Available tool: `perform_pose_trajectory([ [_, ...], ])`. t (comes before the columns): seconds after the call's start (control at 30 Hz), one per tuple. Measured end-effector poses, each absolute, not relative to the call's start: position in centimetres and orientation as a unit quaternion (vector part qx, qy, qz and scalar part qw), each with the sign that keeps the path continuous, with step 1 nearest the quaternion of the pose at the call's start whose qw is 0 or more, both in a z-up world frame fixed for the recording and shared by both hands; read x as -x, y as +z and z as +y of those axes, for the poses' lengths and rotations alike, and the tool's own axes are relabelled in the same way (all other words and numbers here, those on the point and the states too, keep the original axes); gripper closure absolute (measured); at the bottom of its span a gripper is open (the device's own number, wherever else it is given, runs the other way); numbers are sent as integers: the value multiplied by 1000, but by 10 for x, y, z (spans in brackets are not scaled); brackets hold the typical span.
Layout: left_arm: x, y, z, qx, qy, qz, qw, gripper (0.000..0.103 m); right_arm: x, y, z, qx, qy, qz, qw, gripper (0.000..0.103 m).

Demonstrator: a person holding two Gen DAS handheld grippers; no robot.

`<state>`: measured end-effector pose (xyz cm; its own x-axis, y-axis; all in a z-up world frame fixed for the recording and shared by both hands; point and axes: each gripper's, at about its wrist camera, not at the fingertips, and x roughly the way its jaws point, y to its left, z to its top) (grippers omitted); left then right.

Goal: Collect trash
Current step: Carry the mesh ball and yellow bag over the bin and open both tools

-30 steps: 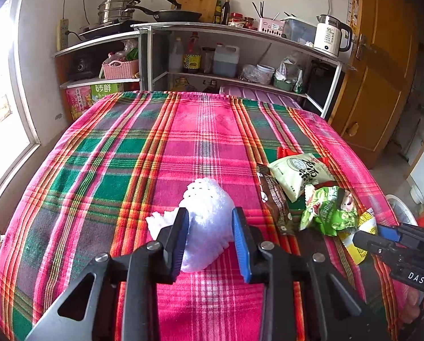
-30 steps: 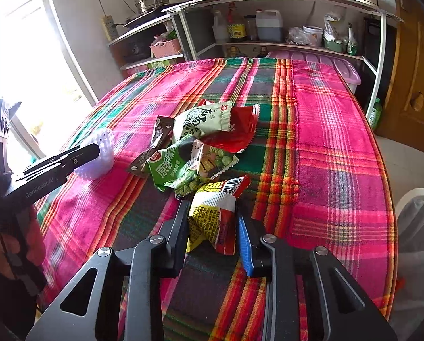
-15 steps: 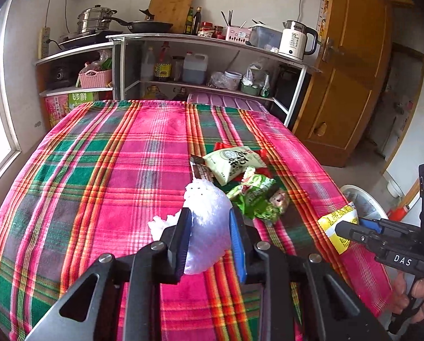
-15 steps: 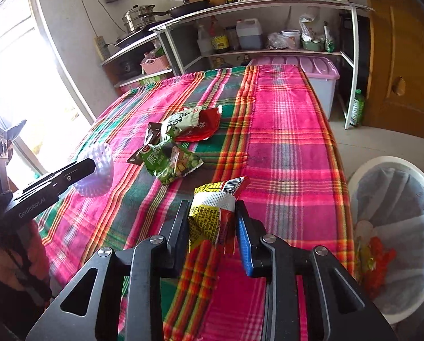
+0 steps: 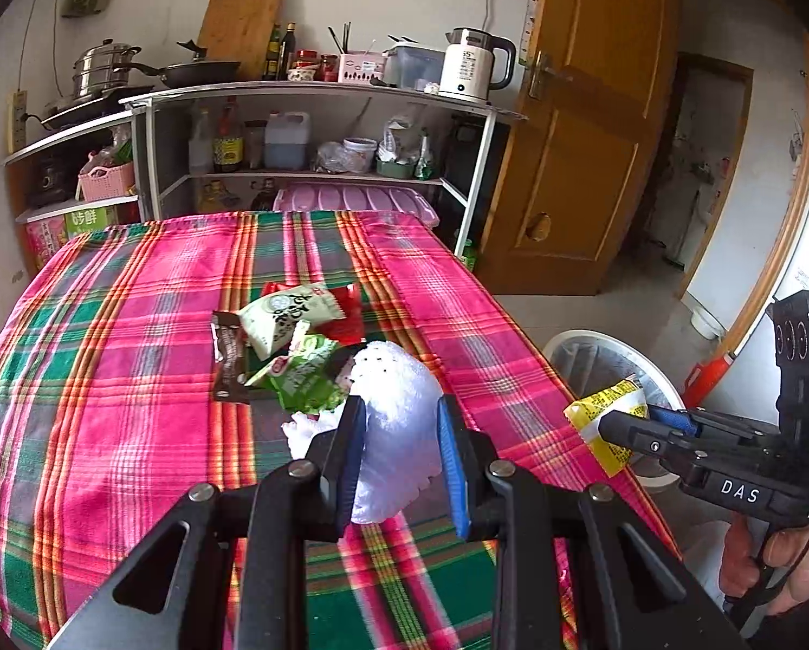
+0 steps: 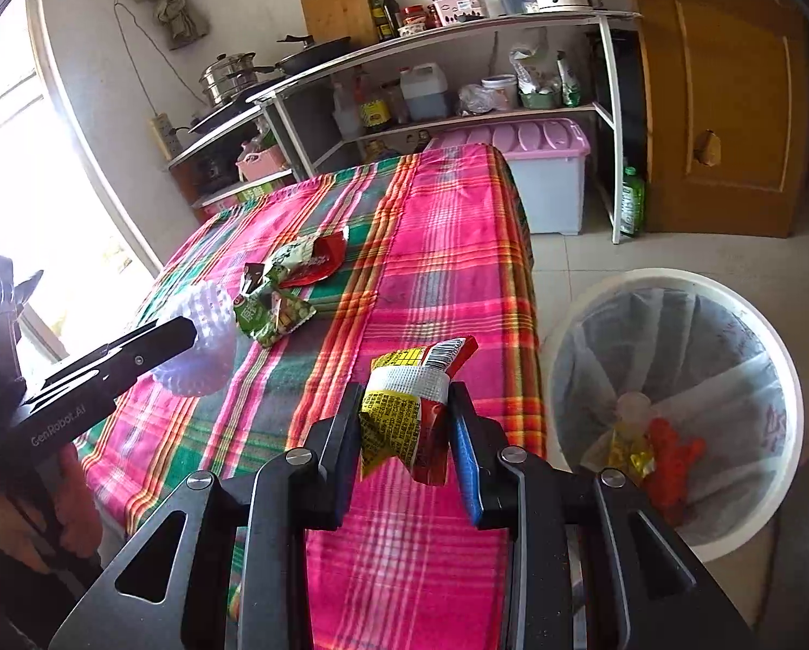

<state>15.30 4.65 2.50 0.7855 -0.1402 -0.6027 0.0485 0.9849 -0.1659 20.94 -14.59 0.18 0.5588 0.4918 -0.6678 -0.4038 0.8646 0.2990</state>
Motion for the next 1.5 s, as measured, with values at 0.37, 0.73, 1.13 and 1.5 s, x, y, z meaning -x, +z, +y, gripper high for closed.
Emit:
perform_pose_trajectory([
  [0.37, -178, 28, -9, 61, -105, 327, 937, 75, -209, -1, -207, -87, 206, 389, 894, 71],
  [0.73, -207, 26, -68, 44, -159, 331, 929, 75, -213, -14, -260, -116, 157, 394, 898, 71],
  [1.13, -233, 10, -117, 32, -198, 350, 915, 75, -224, -28, -290, -135, 125, 409, 894, 71],
  [1.5, -246, -8, -145, 27, -217, 374, 901, 74, -233, -40, -305, -139, 103, 422, 890, 61],
])
